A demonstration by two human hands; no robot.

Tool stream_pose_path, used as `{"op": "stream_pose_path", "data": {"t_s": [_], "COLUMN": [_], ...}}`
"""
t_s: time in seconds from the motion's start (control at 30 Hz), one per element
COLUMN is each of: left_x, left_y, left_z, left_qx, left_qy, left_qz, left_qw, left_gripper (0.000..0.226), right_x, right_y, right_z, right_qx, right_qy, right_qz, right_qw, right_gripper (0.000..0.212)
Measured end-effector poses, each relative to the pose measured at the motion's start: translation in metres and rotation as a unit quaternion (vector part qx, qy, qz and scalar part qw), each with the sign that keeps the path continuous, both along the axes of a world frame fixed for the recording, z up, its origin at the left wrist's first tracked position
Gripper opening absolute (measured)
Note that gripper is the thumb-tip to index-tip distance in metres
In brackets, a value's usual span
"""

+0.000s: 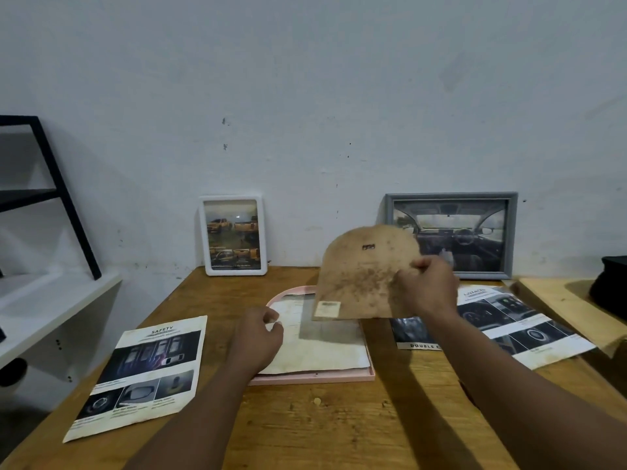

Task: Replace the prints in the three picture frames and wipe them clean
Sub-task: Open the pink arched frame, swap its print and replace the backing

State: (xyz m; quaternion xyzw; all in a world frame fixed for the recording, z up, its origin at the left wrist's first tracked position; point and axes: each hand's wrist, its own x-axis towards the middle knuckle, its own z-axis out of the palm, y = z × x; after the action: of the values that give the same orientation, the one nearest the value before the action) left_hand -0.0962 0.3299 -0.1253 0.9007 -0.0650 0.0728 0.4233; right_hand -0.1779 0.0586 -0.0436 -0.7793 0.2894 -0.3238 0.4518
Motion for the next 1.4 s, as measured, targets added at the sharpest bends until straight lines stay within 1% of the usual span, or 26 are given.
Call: {"op": "stream_pose_path", "data": {"t_s": [0.07,0.13,0.2,0.27,0.33,0.4,0.53,0.63,0.7,0.8,0.9,1.0,1.03,1.1,1.17,1.23,1.4], "left_x": [0.002,0.003,0.006,0.006,0.003,-0.003,-0.008,-0.008,-0.007,-0.008,-0.008,-0.007,-0.006,-0.002,0.003,0.005,0.004], "left_y": [-0.008,-0.012,-0.011,-0.008,-0.008,-0.011,-0.013,-0.012,-0.012,-0.012,-0.011,-0.012,-0.012,-0.013,-0.015,-0.018,-0.024], "left_z": [0.002,0.007,0.01,0.011,0.007,0.001,-0.005,-0.005,-0.006,-0.006,-0.005,-0.003,-0.002,0.0,0.003,0.006,0.002], "left_qx": [-0.044,-0.075,-0.101,-0.109,-0.098,-0.081,-0.066,-0.047,-0.035,-0.027,-0.012,0.037,0.058,0.11,0.17,0.235,0.348], "left_qy": [0.031,0.055,0.066,0.072,0.066,0.041,0.018,0.008,-0.006,-0.009,-0.005,-0.012,-0.022,-0.039,-0.04,-0.035,-0.065], "left_qz": [0.006,0.018,0.02,0.011,0.001,-0.001,-0.008,-0.015,-0.018,-0.026,-0.045,-0.068,-0.072,-0.082,-0.108,-0.131,-0.118], "left_qw": [0.999,0.996,0.992,0.991,0.993,0.996,0.998,0.999,0.999,0.999,0.999,0.997,0.995,0.99,0.979,0.962,0.928], "left_gripper": [0.022,0.023,0.025,0.024,0.023,0.026,0.029,0.029,0.028,0.029,0.032,0.033,0.033,0.037,0.043,0.047,0.052], "right_x": [0.001,-0.002,-0.002,-0.003,-0.004,-0.007,-0.011,-0.013,-0.011,-0.006,0.002,0.015,0.019,0.027,0.031,0.034,0.04], "right_y": [0.014,0.028,0.038,0.048,0.057,0.066,0.076,0.077,0.076,0.08,0.082,0.071,0.066,0.059,0.057,0.057,0.058], "right_z": [-0.015,-0.032,-0.046,-0.053,-0.055,-0.055,-0.053,-0.055,-0.056,-0.055,-0.056,-0.057,-0.058,-0.061,-0.066,-0.071,-0.079], "right_qx": [0.038,0.053,0.06,0.044,-0.001,-0.07,-0.213,-0.31,-0.331,-0.32,-0.341,-0.336,-0.331,-0.339,-0.343,-0.344,-0.395], "right_qy": [0.06,0.106,0.133,0.152,0.182,0.216,0.241,0.282,0.285,0.253,0.241,0.233,0.242,0.265,0.277,0.275,0.266], "right_qz": [0.044,0.076,0.089,0.091,0.102,0.113,0.104,0.127,0.151,0.185,0.2,0.209,0.224,0.262,0.288,0.288,0.264], "right_qw": [0.997,0.99,0.985,0.983,0.978,0.967,0.941,0.899,0.887,0.894,0.886,0.888,0.884,0.864,0.85,0.85,0.839], "right_gripper": [0.011,0.008,0.011,0.019,0.033,0.041,0.044,0.042,0.037,0.031,0.039,0.049,0.051,0.054,0.055,0.056,0.058]}}
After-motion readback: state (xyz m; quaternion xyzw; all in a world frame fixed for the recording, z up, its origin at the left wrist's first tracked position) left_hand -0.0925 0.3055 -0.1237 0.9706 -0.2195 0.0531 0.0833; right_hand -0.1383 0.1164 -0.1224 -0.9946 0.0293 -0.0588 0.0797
